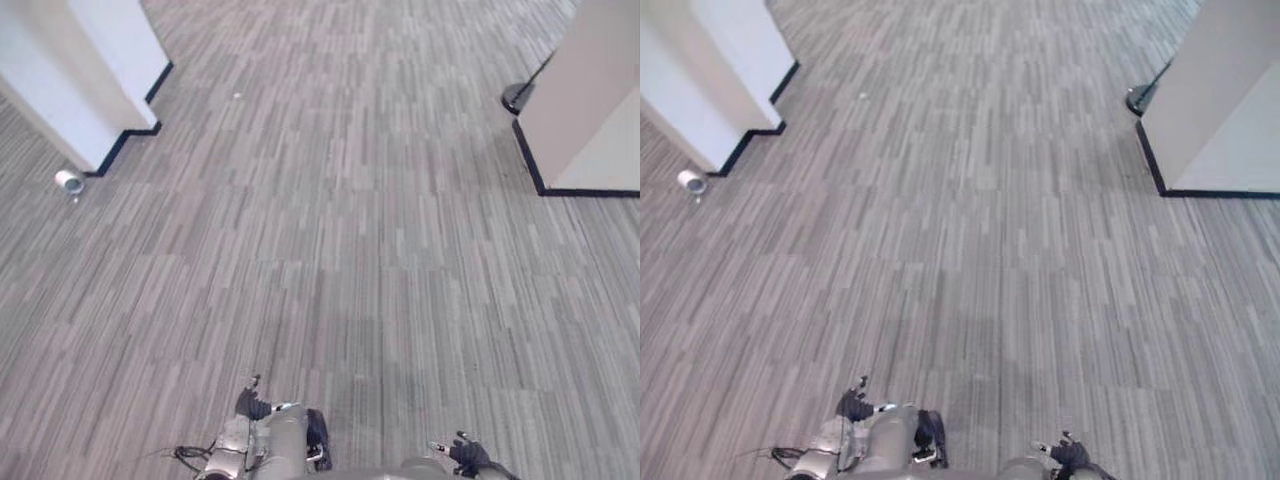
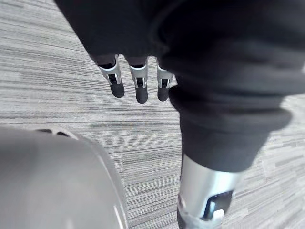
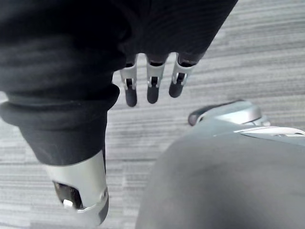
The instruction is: Organize washtable
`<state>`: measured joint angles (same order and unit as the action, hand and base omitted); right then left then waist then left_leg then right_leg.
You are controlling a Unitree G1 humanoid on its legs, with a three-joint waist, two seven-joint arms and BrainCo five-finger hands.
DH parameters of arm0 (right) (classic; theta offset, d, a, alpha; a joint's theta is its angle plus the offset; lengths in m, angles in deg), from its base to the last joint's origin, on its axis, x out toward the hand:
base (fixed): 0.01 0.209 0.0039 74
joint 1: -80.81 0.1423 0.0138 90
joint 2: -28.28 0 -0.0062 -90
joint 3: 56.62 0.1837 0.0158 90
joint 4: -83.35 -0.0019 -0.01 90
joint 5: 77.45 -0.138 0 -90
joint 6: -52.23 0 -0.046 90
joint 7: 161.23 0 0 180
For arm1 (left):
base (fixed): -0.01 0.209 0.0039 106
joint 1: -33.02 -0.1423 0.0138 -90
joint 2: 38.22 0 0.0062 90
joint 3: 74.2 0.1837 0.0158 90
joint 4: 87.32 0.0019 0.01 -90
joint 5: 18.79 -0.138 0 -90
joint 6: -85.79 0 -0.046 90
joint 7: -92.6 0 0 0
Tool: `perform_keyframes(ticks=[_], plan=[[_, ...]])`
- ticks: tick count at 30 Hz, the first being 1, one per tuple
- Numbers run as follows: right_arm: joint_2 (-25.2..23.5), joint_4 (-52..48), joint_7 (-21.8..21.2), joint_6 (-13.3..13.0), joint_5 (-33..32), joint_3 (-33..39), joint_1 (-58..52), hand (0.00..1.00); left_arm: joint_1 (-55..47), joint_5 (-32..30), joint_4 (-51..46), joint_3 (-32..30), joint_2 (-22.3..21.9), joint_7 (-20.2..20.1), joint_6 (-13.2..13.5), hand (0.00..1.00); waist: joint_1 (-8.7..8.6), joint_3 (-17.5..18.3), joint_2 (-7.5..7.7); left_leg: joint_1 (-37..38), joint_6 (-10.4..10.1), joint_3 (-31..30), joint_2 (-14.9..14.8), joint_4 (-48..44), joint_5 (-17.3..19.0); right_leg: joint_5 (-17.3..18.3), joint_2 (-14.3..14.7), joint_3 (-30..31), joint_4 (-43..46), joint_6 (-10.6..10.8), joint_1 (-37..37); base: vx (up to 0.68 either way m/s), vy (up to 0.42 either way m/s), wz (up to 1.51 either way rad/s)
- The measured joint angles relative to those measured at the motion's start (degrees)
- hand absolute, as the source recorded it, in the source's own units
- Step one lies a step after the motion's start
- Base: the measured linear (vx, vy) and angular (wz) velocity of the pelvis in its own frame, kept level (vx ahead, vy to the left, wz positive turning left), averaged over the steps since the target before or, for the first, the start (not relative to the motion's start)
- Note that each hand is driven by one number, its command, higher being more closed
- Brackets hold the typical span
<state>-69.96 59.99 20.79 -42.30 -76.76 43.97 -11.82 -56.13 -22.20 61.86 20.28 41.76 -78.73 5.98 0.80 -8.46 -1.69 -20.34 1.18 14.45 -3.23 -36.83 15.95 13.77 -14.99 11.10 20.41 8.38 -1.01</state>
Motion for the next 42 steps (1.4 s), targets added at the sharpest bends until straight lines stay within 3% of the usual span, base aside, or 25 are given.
perform_keyframes(ticks=[2,3,4,5,8,9,11,13,15,16,17,18,19,20,22,25,30,32,33,34,36,38,39,42], plan=[[0.5,-0.7,0.0,0.1,-0.1,-1.2,0.9,0.0,-0.1,0.0,0.5,0.1,0.0,0.1,0.0,0.0,-0.01,0.5,-0.11,3.2,2.6,1.8,1.7,5.4,2.6,-2.6,-0.2,0.4,12.1,-3.9,7.4,0.19,0.199,-0.41],[0.7,-1.1,0.1,0.1,-0.1,-2.2,0.9,0.0,-0.2,0.0,1.5,0.4,0.1,0.1,-0.1,0.0,-0.03,0.4,0.15,5.5,2.7,2.5,2.5,7.5,2.5,-5.6,-0.4,0.3,17.2,-6.2,9.9,0.18,0.221,-0.35],[0.8,-2.5,0.3,-0.1,-0.4,-2.7,0.4,0.0,-1.2,0.4,2.1,1.3,0.2,0.0,-0.5,0.0,-0.38,0.4,0.24,9.7,3.2,2.8,3.7,11.1,2.4,-8.5,0.3,1.0,24.0,-6.2,12.1,0.23,0.237,-0.22],[0.6,-4.0,0.5,-0.7,-0.9,-2.8,-0.7,0.0,-1.6,0.1,2.1,2.4,0.8,0.2,-0.5,0.0,-0.91,0.3,0.28,14.2,3.5,2.5,4.4,14.3,2.2,-6.7,2.3,0.7,31.0,-4.9,13.3,0.21,0.18,-0.09],[0.4,-6.6,0.8,-2.2,-2.5,-5.0,-1.6,0.0,-2.1,-0.3,2.3,3.1,2.2,0.1,-0.9,0.0,-2.41,-0.1,0.67,21.2,4.7,1.9,5.7,19.6,1.5,-0.8,5.1,-5.9,38.1,-5.4,16.8,0.24,0.093,0.19],[-0.6,-6.8,0.8,-2.9,-3.5,-5.0,-1.7,0.0,-1.4,-0.2,2.3,4.0,2.8,0.1,-1.0,0.0,-3.37,-0.8,1.68,24.3,4.9,0.8,6.2,21.5,1.3,2.5,8.1,-10.2,36.2,-6.0,19.7,0.22,0.018,0.33],[-0.9,-6.7,0.8,-2.9,-5.0,-4.9,-1.9,0.0,-0.8,-0.1,2.8,3.9,3.1,0.1,-1.1,0.0,-3.73,-1.4,2.13,26.1,4.9,0.2,6.2,22.2,1.3,2.8,10.9,-11.2,31.3,-6.2,21.2,0.23,-0.013,0.36],[-1.0,-6.3,0.8,-2.8,-7.5,-4.5,-2.0,0.0,-0.4,-0.1,3.8,2.8,1.0,0.0,-1.1,0.0,-4.26,-2.4,1.51,29.3,3.9,-0.7,5.1,23.8,1.3,0.5,15.2,-10.8,14.7,-7.3,21.3,0.34,-0.037,0.41],[-1.2,-6.3,0.9,-2.8,-9.3,-4.1,-2.2,0.0,-0.9,0.0,3.8,0.7,-1.0,-0.1,-1.1,0.0,-4.29,-2.7,1.13,31.0,2.5,-0.5,4.2,24.4,2.0,-4.8,16.2,-10.7,4.0,-7.8,21.3,0.28,-0.05,0.23],[-1.7,-6.4,1.0,-2.8,-9.7,-3.3,-2.6,0.0,-1.3,0.0,3.8,-1.0,-2.4,-0.5,-1.1,0.0,-4.27,-2.9,1.23,32.3,0.8,-0.4,3.7,24.3,2.9,-10.3,16.3,-10.3,-2.0,-7.8,21.3,0.43,-0.101,0.2],[-2.4,-6.9,1.2,-2.6,-9.8,-2.3,-3.4,0.0,-1.5,0.0,3.6,-2.9,-2.6,-1.1,-1.0,0.0,-4.14,-2.8,1.75,33.7,-1.4,-0.5,3.0,23.9,4.2,-19.1,16.1,-11.0,-5.8,-8.3,20.1,0.47,-0.121,0.1],[-2.3,-6.9,1.3,-2.6,-9.7,-1.9,-3.4,0.0,-1.3,-0.1,3.7,-3.2,-2.6,-1.1,-1.0,0.0,-3.62,-2.8,2.02,34.4,-2.2,-0.4,2.3,23.7,4.7,-20.5,16.7,-11.6,-5.9,-10.0,19.2,0.42,-0.124,-0.06],[-2.0,-7.3,1.5,-2.5,-9.7,-1.5,-3.4,0.0,-0.6,-0.1,3.8,-4.9,-3.3,-1.2,-1.0,0.0,-3.09,-3.5,0.71,34.5,-2.6,-0.2,0.9,23.3,4.8,-20.2,17.8,-11.9,-5.4,-11.0,18.9,0.38,-0.139,-0.05],[-2.2,-7.6,1.5,-2.5,-9.7,-0.5,-3.3,0.0,0.8,-0.1,3.8,-5.6,-4.1,-1.2,-1.0,0.0,-3.38,-4.8,0.47,34.7,-3.7,-0.1,0.3,22.7,4.1,-18.0,17.9,-12.8,-3.0,-11.7,19.1,0.35,-0.144,0.07],[-2.7,-7.4,1.6,-2.2,-9.7,0.6,-3.6,0.0,1.6,0.0,3.7,-6.9,-5.4,-1.2,-1.0,0.0,-3.55,-5.2,0.86,36.4,-5.5,-0.4,0.2,23.1,1.7,-14.0,17.2,-14.0,1.7,-12.1,19.1,0.26,-0.14,0.33],[-3.1,-7.3,1.4,-1.4,-9.5,0.7,-4.5,0.0,1.5,-0.1,3.3,-7.9,-6.9,-1.4,-0.9,0.0,-3.89,-4.8,1.59,38.4,-6.1,-0.7,-0.2,24.4,-1.6,-8.7,15.6,-16.5,5.6,-12.0,18.0,0.22,-0.162,0.51],[-3.3,-6.6,1.2,-1.5,-9.1,2.6,-4.3,0.0,-0.2,-0.1,3.8,-9.8,-7.7,-2.4,-1.0,0.0,-4.57,-2.9,0.96,37.6,-8.8,-3.6,-4.4,23.3,-3.3,-6.0,18.0,-20.0,3.5,-13.4,16.1,0.16,-0.18,0.32],[-3.3,-6.3,1.3,-1.6,-9.1,2.5,-3.9,0.0,-0.2,-0.1,3.8,-9.7,-7.4,-2.3,-1.0,0.0,-4.61,-2.2,1.0,32.7,-8.8,-5.2,-5.9,13.6,-3.7,-5.9,19.2,-20.5,1.2,-13.5,14.6,0.13,-0.19,0.04],[-3.0,-6.6,1.2,-1.7,-9.1,2.1,-4.1,0.0,0.0,-0.1,3.2,-9.5,-7.2,-2.3,-1.0,0.0,-4.63,-1.9,1.16,24.4,-7.6,-8.0,-7.8,-3.7,-9.4,-5.7,20.2,-20.4,-1.7,-14.0,11.7,0.12,-0.182,-0.02],[-3.0,-6.7,1.2,-1.7,-9.1,1.9,-4.1,0.0,0.0,-0.2,3.1,-9.5,-7.1,-2.2,-1.0,0.0,-4.61,-1.9,1.12,23.2,-7.6,-8.0,-8.1,-6.4,-11.1,-5.7,20.4,-20.4,-2.3,-14.0,11.1,0.13,-0.198,-0.15],[-2.7,-6.9,1.1,-1.7,-9.0,0.5,-4.0,0.0,-0.9,-2.2,0.3,-7.6,-5.4,-1.9,-1.0,0.0,-3.5,-2.1,1.6,14.8,-5.6,-2.6,-13.7,-26.6,-12.0,-5.3,21.9,-18.1,-5.4,-14.6,5.6,0.12,-0.172,-0.45],[-2.1,-6.9,1.2,-1.7,-9.0,-0.4,-3.9,0.0,-1.1,-3.1,-1.0,-5.8,-4.2,-1.2,-0.9,0.0,-2.68,-2.2,2.18,11.7,-4.8,-0.5,-14.2,-31.3,-11.0,-5.1,21.9,-16.4,-7.4,-14.8,2.9,0.09,-0.102,-0.52],[-1.5,-6.9,1.4,-1.7,-9.0,-0.8,-3.7,0.0,-1.5,-3.4,-1.3,-4.7,-3.3,-0.4,-0.8,0.0,-2.43,-2.2,1.67,8.6,-4.4,0.1,-13.5,-32.2,-10.7,-5.2,21.7,-15.2,-8.8,-14.8,1.1,0.11,-0.053,-0.43],[-0.2,-6.9,1.5,-1.6,-9.0,-2.2,-3.2,0.0,-1.7,-3.3,-2.3,-4.4,-2.3,0.8,-0.8,0.0,-1.49,-2.3,1.22,2.9,-4.3,1.2,-10.9,-27.7,-10.6,-5.6,20.3,-13.8,-9.6,-14.2,-0.3,0.16,-0.027,-0.38]])
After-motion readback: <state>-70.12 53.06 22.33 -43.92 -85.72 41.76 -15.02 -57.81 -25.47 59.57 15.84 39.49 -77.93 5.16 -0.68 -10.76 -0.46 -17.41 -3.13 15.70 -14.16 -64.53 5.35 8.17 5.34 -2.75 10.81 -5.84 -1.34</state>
